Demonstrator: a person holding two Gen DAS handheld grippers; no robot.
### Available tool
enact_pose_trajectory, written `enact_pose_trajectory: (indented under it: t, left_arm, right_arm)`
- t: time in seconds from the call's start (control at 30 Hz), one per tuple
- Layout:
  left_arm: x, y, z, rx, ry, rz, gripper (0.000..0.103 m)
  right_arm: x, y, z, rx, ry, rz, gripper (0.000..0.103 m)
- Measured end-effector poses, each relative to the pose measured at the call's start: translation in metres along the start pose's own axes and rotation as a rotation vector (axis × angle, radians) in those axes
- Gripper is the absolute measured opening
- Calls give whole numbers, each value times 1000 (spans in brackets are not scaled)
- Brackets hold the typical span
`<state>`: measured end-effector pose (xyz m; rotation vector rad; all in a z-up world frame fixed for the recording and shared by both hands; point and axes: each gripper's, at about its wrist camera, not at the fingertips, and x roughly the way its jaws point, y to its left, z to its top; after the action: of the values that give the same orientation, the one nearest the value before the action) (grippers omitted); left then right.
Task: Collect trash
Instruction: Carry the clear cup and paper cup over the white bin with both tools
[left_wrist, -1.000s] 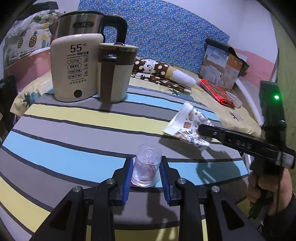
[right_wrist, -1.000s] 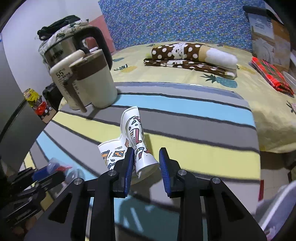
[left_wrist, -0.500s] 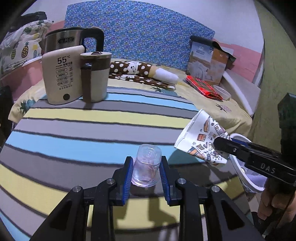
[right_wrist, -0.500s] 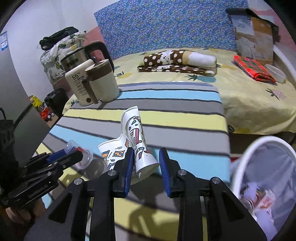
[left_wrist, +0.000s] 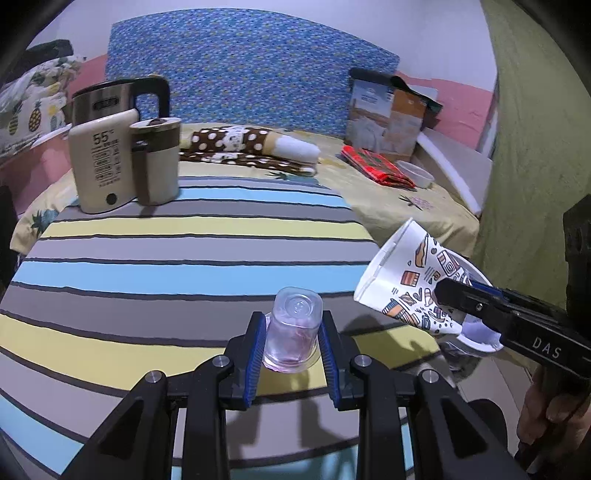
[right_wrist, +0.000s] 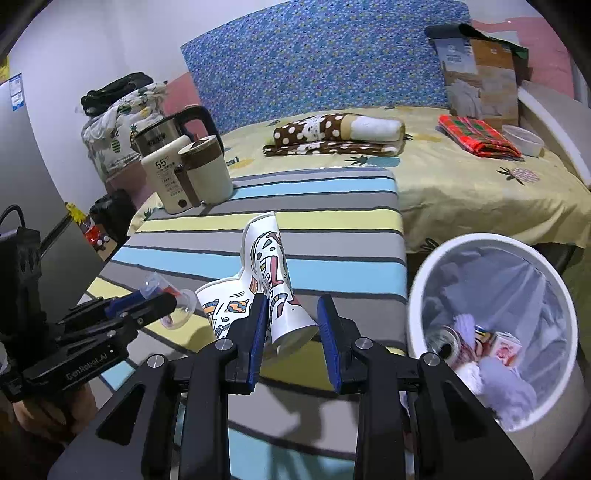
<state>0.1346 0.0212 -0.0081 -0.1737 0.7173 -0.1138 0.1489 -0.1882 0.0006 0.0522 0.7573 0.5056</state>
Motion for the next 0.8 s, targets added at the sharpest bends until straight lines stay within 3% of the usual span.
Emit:
enact_pose_trajectory:
  t: [0.8]
  left_arm:
    - [9,-77,2,108,18,-118,29]
  right_arm:
    - [-36,-41,-28,89,-41,-89,30]
